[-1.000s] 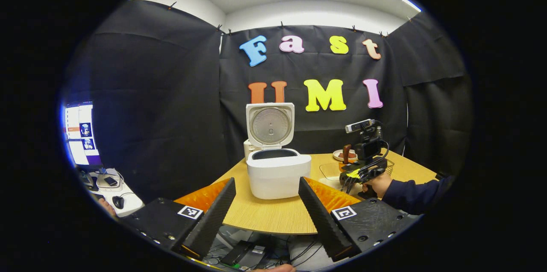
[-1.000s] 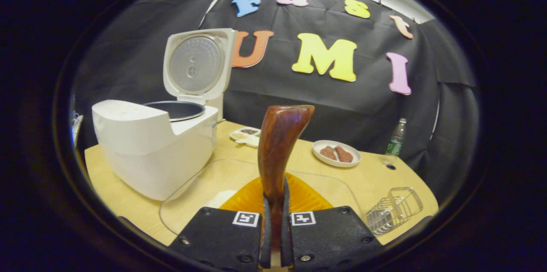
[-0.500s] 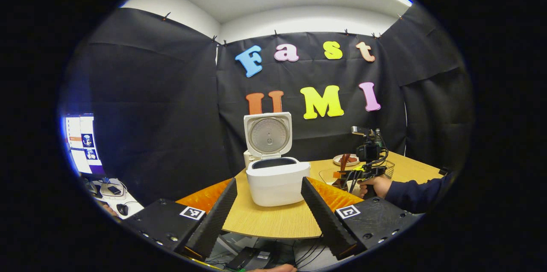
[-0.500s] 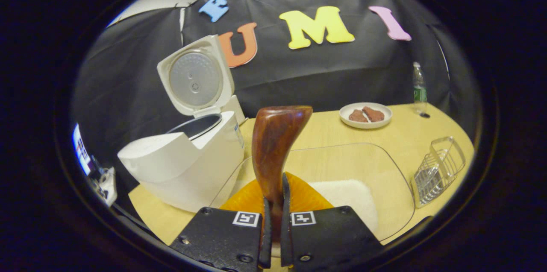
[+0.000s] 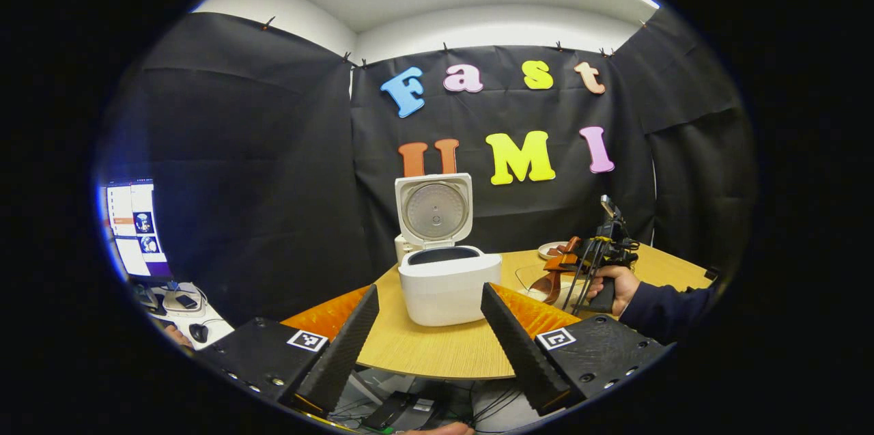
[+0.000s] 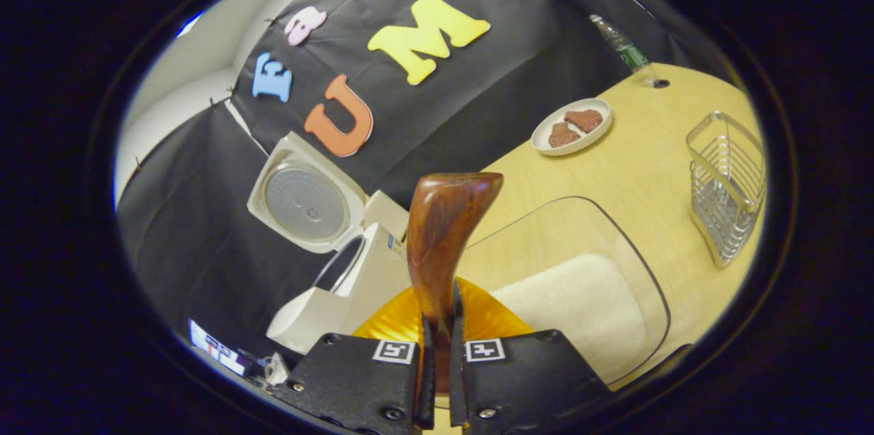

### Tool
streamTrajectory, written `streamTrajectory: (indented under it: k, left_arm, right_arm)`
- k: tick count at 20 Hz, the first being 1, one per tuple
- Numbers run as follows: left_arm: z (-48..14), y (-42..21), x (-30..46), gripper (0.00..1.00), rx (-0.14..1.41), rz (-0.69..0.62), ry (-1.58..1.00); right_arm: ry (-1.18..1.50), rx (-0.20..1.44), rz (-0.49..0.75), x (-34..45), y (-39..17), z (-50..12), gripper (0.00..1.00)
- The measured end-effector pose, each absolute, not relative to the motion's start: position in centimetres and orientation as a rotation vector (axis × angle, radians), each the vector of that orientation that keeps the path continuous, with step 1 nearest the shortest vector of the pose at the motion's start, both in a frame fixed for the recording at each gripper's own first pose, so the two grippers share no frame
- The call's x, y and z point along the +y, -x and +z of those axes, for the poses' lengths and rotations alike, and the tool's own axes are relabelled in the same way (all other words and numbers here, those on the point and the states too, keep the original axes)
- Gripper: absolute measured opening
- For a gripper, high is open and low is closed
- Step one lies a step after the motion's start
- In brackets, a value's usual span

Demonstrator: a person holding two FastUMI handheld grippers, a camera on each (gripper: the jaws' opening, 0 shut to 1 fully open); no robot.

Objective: Close the left gripper, press the button to open the rice cooker; take a wooden spoon from the chopstick holder with the right hand, scoop a spoonful of rice and pour it into the rice cooker, then put the wooden spoon back into the chopstick holder.

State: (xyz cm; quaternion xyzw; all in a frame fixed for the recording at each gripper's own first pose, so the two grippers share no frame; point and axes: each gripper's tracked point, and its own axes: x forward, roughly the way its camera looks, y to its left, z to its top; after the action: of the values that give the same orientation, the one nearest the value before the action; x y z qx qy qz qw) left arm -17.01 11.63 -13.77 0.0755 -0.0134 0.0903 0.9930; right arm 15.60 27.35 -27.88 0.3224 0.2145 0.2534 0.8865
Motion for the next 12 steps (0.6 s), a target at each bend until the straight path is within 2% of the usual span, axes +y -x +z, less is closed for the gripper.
streamTrajectory:
  k: [6,12]
  left_arm:
    - [-14.5,16.3,11.7,0.95,-0.009,0.187,-0.173]
    - [-14.8,16.4,11.7,0.95,0.015,0.186,-0.159]
  right_arm:
    - [-0.763,0.378,0.492,24.8,-16.9,-25.2,0.13]
    - [-1.03,0.274,0.517,22.1,-16.8,-20.2,0.13]
